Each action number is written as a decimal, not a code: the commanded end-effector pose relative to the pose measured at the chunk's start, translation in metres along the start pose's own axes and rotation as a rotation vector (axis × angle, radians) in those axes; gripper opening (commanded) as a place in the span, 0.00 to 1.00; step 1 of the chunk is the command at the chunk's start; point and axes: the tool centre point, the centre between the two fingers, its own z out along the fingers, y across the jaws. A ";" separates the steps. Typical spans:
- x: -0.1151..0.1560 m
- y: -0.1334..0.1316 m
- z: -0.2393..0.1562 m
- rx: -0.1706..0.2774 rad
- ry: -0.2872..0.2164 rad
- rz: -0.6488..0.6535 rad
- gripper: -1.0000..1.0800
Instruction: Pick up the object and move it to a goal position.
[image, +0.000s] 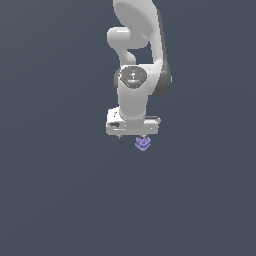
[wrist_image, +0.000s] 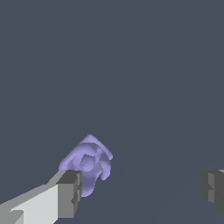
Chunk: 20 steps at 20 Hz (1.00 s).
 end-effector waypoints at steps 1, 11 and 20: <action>0.000 0.000 0.000 0.000 0.000 0.000 0.96; 0.001 0.026 0.003 0.013 -0.013 0.068 0.96; 0.000 0.023 0.006 0.010 -0.011 0.034 0.96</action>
